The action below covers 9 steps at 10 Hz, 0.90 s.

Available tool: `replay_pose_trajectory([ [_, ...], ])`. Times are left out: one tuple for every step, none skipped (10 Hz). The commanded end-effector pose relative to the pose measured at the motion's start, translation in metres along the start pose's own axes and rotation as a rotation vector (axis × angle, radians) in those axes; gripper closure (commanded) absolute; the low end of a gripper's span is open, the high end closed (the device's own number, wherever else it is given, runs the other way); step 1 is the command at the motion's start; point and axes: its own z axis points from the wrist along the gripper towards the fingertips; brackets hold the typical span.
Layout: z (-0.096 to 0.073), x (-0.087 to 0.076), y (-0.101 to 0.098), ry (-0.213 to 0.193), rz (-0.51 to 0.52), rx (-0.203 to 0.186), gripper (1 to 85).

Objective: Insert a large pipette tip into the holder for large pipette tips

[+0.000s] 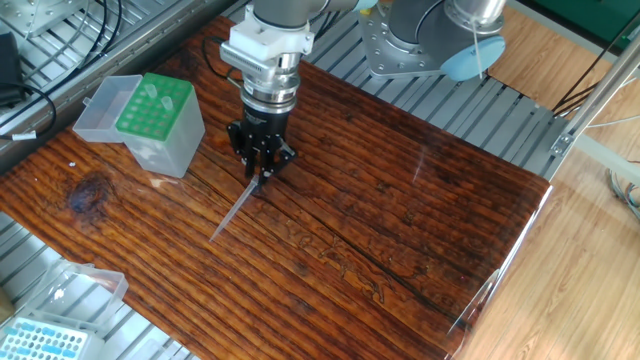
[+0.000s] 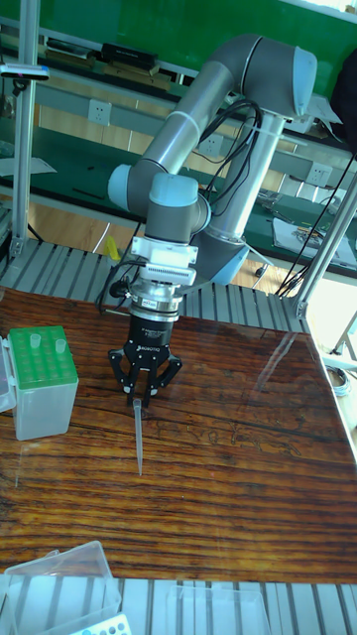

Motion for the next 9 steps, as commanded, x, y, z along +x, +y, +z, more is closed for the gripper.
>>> replay_pose_trajectory([
  [0.0022,-0.0003,-0.0003,-0.006,0.008,-0.001,54.3],
  [0.0022,0.0018,-0.0008,0.002,0.007,0.001,54.3],
  [0.0023,0.0038,-0.0009,0.01,0.003,0.002,54.3],
  [0.0022,0.0054,-0.0011,0.016,-0.002,0.002,54.3],
  [0.0017,0.0053,-0.0008,0.016,-0.002,0.002,54.3],
  [0.001,0.0055,0.0002,0.018,-0.002,0.002,54.3],
  [0.0002,0.0057,0.0006,0.02,-0.002,0.003,54.3],
  [-0.0003,0.0059,0.0014,0.021,-0.002,0.003,54.3],
  [-0.0004,0.0068,0.0009,0.025,-0.003,0.006,54.7],
])
